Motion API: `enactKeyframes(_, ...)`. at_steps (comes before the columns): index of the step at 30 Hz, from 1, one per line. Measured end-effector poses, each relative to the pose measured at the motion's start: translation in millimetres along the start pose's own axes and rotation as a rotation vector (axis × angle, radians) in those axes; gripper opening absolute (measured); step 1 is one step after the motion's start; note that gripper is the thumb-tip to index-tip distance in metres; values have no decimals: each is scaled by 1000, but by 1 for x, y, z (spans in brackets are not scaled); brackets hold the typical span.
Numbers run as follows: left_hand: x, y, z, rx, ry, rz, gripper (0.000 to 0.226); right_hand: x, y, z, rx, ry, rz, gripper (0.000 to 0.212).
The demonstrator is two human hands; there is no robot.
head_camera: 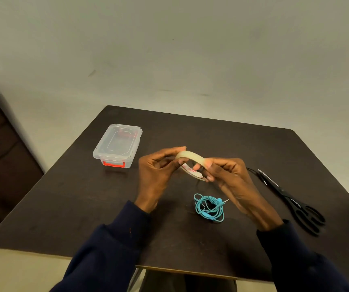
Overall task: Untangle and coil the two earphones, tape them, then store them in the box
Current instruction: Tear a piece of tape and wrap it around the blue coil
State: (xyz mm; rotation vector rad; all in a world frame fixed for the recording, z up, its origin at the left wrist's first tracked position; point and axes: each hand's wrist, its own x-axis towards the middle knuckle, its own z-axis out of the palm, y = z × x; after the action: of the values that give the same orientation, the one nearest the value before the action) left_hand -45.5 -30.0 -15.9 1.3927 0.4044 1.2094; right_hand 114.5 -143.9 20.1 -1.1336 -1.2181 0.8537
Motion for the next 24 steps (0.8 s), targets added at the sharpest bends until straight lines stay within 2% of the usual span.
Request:
enactKeyframes(3, 5, -3, -6, 353, -69, 332, 31, 0, -1, 2, -208, 8, -57, 20)
enactKeyframes(6, 7, -3, -8, 468, -160, 455, 29, 1, -3, 4, -282, -12, -53, 20)
enactKeyframes(8, 9, -4, -9, 484, -192, 477, 24, 2, -4, 5, -303, -18, -49, 19)
enactKeyframes(13, 10, -2, -11, 360, -148, 349, 19, 3, -5, 3, -290, -41, -43, 19)
enactKeyframes(24, 5, 2, -9, 14, -93, -4, 29, 1, -9, -3, -161, -163, -54, 27)
